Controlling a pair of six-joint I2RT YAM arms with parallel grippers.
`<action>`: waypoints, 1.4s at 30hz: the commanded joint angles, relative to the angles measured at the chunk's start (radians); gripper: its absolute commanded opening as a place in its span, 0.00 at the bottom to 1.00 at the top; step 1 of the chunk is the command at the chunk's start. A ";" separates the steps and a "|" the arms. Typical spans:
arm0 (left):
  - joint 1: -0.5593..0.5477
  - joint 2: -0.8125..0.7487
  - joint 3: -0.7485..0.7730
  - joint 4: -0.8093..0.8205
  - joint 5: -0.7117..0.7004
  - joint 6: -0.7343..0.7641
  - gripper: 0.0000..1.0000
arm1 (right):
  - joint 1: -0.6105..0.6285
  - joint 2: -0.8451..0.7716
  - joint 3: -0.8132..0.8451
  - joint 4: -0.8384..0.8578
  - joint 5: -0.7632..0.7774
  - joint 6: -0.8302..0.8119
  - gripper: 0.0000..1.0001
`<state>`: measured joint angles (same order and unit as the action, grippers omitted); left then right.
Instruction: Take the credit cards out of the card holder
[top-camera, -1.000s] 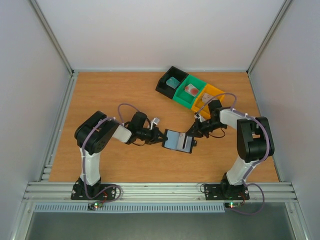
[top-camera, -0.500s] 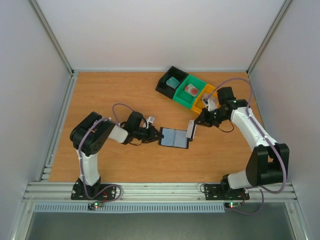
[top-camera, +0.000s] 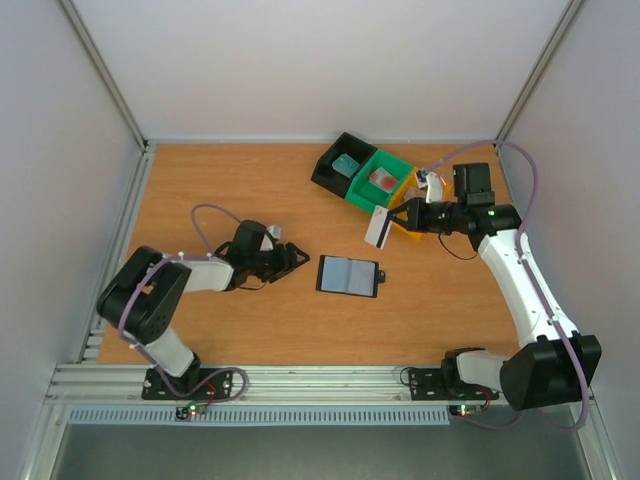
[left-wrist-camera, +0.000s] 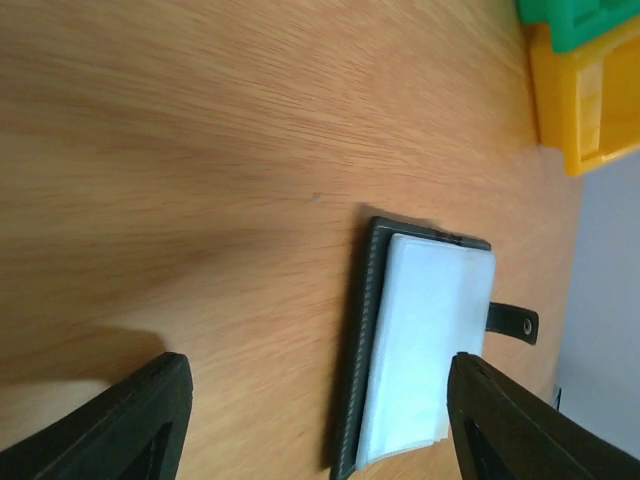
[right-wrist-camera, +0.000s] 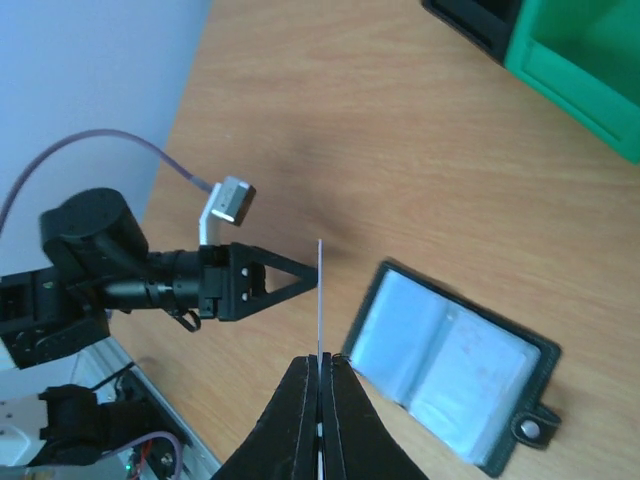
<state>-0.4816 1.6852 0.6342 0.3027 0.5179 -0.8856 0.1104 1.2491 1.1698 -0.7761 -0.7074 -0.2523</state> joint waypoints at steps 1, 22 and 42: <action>0.048 -0.128 -0.047 -0.079 -0.028 0.118 0.71 | 0.018 -0.068 0.019 0.173 -0.146 0.025 0.01; 0.050 -0.548 0.040 0.599 0.703 0.461 0.98 | 0.464 -0.111 0.148 0.387 -0.198 -0.450 0.01; 0.005 -0.565 0.077 0.509 0.577 0.562 0.00 | 0.473 -0.115 0.158 0.317 -0.128 -0.423 0.01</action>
<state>-0.4664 1.1313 0.6868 0.7811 1.0977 -0.3683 0.5770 1.1339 1.3045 -0.4313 -0.8570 -0.6785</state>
